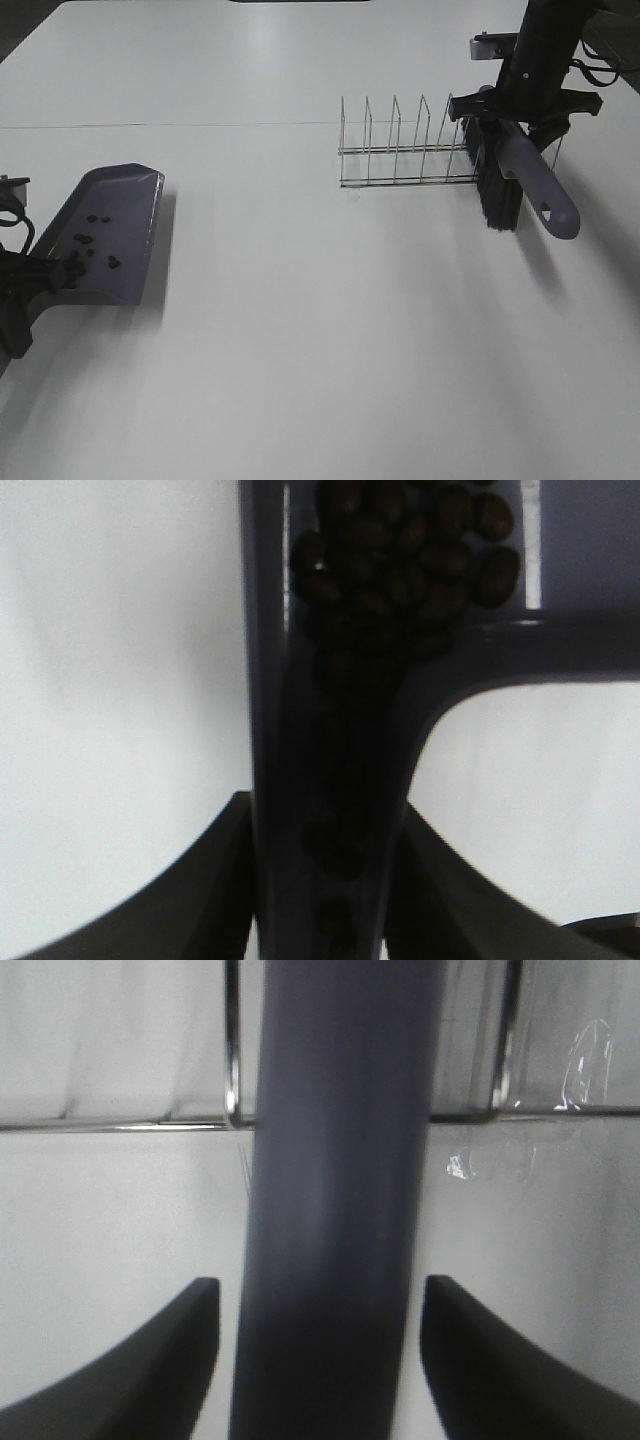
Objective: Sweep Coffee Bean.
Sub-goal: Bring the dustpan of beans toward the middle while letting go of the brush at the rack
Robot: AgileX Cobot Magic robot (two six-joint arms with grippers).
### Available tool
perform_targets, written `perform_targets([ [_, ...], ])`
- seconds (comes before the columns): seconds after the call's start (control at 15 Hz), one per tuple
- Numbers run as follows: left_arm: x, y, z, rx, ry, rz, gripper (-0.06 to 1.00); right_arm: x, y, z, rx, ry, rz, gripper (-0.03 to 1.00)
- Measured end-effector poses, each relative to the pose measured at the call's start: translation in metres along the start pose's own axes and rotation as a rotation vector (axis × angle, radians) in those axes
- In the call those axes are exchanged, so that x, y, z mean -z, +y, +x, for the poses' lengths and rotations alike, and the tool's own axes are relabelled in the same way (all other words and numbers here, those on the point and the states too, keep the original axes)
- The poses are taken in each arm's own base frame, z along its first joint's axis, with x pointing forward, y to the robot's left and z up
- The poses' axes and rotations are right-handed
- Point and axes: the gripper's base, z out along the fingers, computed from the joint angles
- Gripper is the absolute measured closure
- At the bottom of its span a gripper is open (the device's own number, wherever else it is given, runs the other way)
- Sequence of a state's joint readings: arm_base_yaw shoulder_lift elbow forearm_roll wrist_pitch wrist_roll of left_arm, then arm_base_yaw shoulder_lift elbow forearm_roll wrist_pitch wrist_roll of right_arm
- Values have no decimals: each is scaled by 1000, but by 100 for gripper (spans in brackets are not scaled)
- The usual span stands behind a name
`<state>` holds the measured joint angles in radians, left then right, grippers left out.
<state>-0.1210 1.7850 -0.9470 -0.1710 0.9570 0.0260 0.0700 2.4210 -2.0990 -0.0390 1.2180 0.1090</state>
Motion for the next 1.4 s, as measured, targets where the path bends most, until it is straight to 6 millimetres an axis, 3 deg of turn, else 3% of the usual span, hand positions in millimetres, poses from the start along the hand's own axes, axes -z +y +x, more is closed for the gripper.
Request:
perform_targets([
  [0.13,0,-1,0,7,0,10,62,9,0,0,10,-19,-2,27],
  [0.2,0,-1,0,12,0,16,62,20,-1,-1,19,-40,-3,24],
  [0.27,0,-2,0,19,-1,27,62,51,-2,0,29,-101,-8,22],
  [0.53,8,-6,-7,29,-34,52,62,115,-5,10,39,-217,-18,22],
  [0.67,18,-9,-17,27,-79,65,62,157,-8,25,52,-291,-23,22],
  [0.87,17,-22,-33,-8,-91,67,62,205,-12,53,69,-363,-24,22],
  [1.07,4,-43,-49,-29,-69,64,62,227,-16,81,82,-381,-23,22],
  [1.13,-13,-53,-63,-16,-47,58,62,236,-18,102,83,-377,-22,22],
  [1.4,-41,-58,-82,-4,-65,48,62,239,-23,148,95,-337,-18,22],
])
